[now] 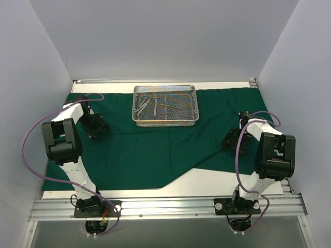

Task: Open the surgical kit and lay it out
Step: Smooth out the surgical kit at the center of the board, then pick up the container from the surgical kit, then place the container in the surgical kit.

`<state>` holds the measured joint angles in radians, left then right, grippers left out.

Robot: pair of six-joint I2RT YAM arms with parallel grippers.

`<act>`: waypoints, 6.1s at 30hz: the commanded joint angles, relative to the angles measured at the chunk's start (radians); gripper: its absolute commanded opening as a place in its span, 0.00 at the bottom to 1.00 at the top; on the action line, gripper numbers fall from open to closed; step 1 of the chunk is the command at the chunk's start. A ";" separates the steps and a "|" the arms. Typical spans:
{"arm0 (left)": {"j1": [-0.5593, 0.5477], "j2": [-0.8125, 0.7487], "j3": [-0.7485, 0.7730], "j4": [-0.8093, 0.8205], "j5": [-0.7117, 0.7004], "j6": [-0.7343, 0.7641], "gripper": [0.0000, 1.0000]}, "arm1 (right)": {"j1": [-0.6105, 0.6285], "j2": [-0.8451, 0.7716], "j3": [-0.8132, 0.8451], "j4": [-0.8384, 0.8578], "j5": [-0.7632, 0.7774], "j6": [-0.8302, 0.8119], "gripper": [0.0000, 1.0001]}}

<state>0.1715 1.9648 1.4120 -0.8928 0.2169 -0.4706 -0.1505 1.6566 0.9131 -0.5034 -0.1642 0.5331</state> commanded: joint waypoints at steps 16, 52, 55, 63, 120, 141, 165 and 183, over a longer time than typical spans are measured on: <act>0.000 0.045 0.082 -0.001 -0.001 -0.022 0.69 | -0.055 0.003 -0.028 -0.038 0.064 -0.039 0.55; 0.031 0.046 0.134 -0.040 -0.112 0.016 0.73 | 0.135 0.031 0.133 -0.086 0.063 -0.038 0.74; 0.033 0.086 0.171 -0.080 -0.139 0.013 0.74 | 0.186 0.046 0.031 -0.054 0.020 0.014 0.74; 0.039 0.092 0.200 -0.101 -0.185 0.021 0.74 | 0.187 0.000 -0.129 -0.043 -0.015 0.102 0.75; -0.366 0.425 0.896 -0.041 0.062 0.084 0.02 | 0.376 0.775 1.317 -0.029 -0.101 -0.228 0.04; -0.458 -0.282 0.213 -0.063 0.065 0.063 0.02 | 0.465 0.110 0.744 -0.170 -0.074 -0.173 0.00; -0.581 -0.564 -0.393 0.034 -0.047 -0.097 0.02 | 0.528 -0.235 0.104 -0.004 -0.038 -0.137 0.00; -0.581 -0.452 -0.443 0.048 -0.063 -0.102 0.53 | 0.528 -0.133 0.082 0.023 -0.020 -0.165 0.18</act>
<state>-0.4152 1.5112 0.9466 -0.8555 0.1287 -0.5484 0.3859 1.5108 0.9684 -0.4515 -0.1982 0.3592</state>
